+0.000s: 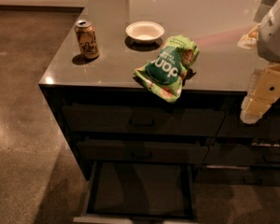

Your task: Place green rice chip bag into bottom drawer

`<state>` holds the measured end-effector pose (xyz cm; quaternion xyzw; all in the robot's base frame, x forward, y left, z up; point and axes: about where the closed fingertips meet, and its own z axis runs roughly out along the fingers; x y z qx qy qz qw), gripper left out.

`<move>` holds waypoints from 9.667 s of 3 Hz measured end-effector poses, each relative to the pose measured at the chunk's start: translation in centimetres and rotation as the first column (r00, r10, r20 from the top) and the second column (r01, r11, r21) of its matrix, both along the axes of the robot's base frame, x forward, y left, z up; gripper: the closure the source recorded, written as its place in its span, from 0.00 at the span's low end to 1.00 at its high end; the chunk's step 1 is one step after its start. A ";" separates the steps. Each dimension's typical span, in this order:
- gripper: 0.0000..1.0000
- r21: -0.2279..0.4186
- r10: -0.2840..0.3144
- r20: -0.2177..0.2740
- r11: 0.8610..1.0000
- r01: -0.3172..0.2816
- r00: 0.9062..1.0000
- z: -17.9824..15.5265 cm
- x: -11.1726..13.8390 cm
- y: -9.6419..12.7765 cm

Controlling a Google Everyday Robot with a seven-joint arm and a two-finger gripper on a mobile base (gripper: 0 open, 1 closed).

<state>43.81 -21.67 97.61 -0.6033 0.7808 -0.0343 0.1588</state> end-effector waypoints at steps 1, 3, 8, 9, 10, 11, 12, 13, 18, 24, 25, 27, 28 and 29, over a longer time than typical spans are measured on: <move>0.00 0.000 0.000 0.000 1.000 0.000 1.000 0.0 0.0 0.0; 0.00 -0.204 0.195 0.109 0.964 -0.170 0.975 0.0 4.3 2.0; 0.00 -0.541 0.745 0.075 0.589 -0.601 0.663 -2.9 15.0 6.0; 0.00 -0.517 0.824 -0.031 0.471 -0.715 0.566 -6.9 17.8 8.0; 0.00 -0.490 0.854 -0.114 0.395 -0.777 0.507 -10.6 20.0 9.0; 0.18 -0.490 0.868 -0.158 0.345 -0.800 0.471 -12.6 21.7 9.9; 0.49 -0.490 0.881 -0.174 0.310 -0.815 0.439 -13.4 22.1 10.4; 0.72 -0.485 0.879 -0.173 0.317 -0.815 0.444 -13.1 22.0 10.0; 1.00 -0.165 0.476 0.095 0.874 -0.458 0.874 -4.5 14.0 -7.7; 1.00 0.088 0.171 -0.160 0.983 -0.158 0.972 -19.0 -4.3 -6.1; 1.00 0.089 0.176 -0.191 0.983 -0.162 0.966 -20.3 -5.1 -5.9; 1.00 0.319 0.253 -0.268 0.934 -0.162 0.930 -29.4 -3.7 -3.3; 1.00 0.506 0.322 -0.238 0.846 -0.166 0.916 -35.5 -4.0 -0.2; 1.00 0.536 0.340 -0.243 0.828 -0.166 0.909 -36.9 -4.3 0.3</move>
Offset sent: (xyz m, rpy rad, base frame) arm 0.0239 0.0002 -0.0039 -0.1163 -0.0496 0.0593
